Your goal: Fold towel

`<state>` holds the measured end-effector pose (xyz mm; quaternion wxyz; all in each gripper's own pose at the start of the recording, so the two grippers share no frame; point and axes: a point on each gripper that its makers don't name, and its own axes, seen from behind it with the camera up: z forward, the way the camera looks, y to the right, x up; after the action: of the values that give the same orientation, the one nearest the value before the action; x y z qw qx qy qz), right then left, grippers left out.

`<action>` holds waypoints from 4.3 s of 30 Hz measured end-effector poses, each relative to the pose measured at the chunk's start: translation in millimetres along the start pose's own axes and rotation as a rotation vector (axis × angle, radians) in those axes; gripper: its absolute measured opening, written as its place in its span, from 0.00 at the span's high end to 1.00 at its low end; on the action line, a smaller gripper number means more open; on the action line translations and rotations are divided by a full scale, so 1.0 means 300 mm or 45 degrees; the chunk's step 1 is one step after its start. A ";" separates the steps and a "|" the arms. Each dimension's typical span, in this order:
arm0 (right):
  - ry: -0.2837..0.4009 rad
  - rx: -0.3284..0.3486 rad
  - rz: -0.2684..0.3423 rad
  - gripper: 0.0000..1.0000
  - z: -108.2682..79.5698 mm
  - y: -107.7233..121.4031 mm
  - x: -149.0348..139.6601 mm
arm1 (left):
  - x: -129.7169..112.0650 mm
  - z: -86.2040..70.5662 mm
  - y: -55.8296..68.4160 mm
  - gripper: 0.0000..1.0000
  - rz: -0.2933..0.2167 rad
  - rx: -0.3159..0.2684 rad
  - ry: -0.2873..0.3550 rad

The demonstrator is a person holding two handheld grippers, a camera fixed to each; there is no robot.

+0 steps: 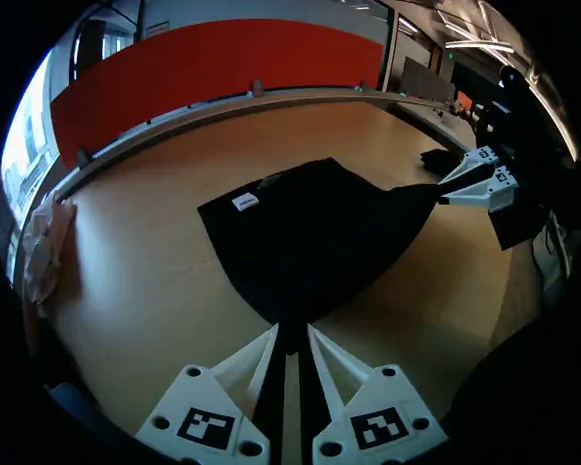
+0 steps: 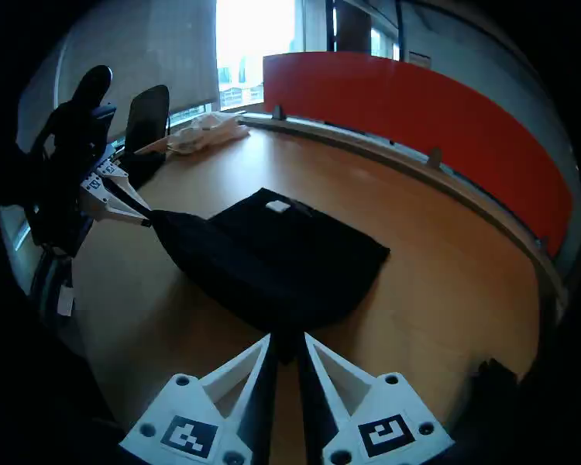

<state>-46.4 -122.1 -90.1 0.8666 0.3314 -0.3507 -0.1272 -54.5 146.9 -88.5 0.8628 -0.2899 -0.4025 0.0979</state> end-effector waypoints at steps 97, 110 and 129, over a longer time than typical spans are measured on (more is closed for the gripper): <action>-0.180 0.049 0.008 0.84 0.138 0.172 0.022 | 0.159 0.197 -0.126 0.90 -0.045 0.040 -0.026; -0.206 0.023 0.049 0.83 0.210 0.210 -0.013 | 0.127 0.277 -0.148 0.89 -0.044 0.084 -0.071; -0.230 -0.038 0.050 0.61 0.268 0.261 -0.048 | 0.107 0.335 -0.201 0.70 -0.012 0.150 -0.100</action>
<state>-113.3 -96.0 -2.6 0.8385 0.2987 -0.4321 -0.1448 -112.9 153.1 17.9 0.8624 -0.2325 -0.4309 0.1286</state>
